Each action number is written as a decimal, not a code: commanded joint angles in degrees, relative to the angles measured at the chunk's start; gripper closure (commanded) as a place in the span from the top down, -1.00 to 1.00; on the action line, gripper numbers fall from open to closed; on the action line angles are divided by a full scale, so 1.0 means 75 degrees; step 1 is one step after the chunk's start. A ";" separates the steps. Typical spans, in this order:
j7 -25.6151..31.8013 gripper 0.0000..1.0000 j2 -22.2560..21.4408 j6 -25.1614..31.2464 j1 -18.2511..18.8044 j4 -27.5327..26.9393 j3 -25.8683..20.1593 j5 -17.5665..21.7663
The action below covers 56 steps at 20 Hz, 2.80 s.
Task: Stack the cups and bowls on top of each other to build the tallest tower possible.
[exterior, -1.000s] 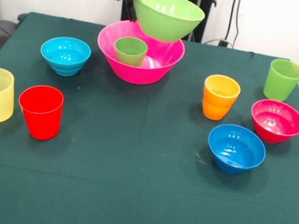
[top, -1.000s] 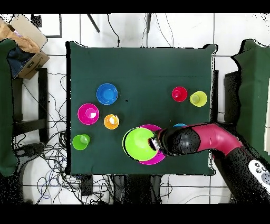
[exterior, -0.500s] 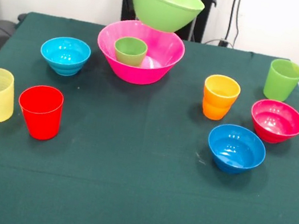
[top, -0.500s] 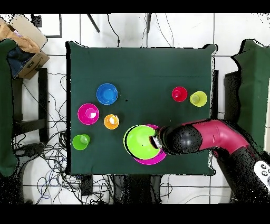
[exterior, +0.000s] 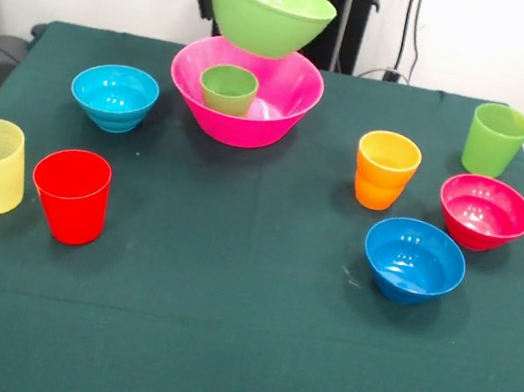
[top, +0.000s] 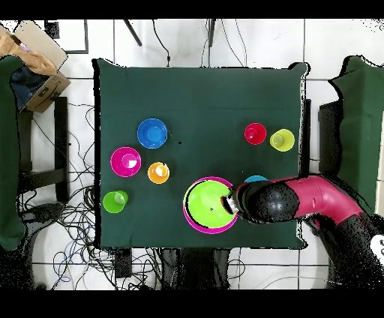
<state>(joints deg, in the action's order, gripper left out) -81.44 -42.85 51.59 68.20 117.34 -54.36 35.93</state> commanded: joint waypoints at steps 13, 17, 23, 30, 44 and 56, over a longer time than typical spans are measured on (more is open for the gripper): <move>0.2229 -1.00 0.1520 0.0054 0.0104 -0.0530 0.0188 0.1658; 0.2212 -1.00 0.1755 -0.0160 0.0175 -0.0478 0.0164 0.1866; 0.2009 -1.00 0.2117 -0.0413 0.0082 -0.0592 0.0191 0.2233; 0.2378 -1.00 0.2224 -0.0148 0.0320 -0.0804 0.0032 0.2240; 0.3450 -1.00 0.1768 0.0754 0.0685 -0.1090 -0.0475 0.1788; 0.3624 -1.00 0.1728 0.0705 0.0745 -0.1077 -0.0508 0.1769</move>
<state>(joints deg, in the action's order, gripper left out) -73.21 -30.08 53.21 74.81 113.25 -57.53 48.15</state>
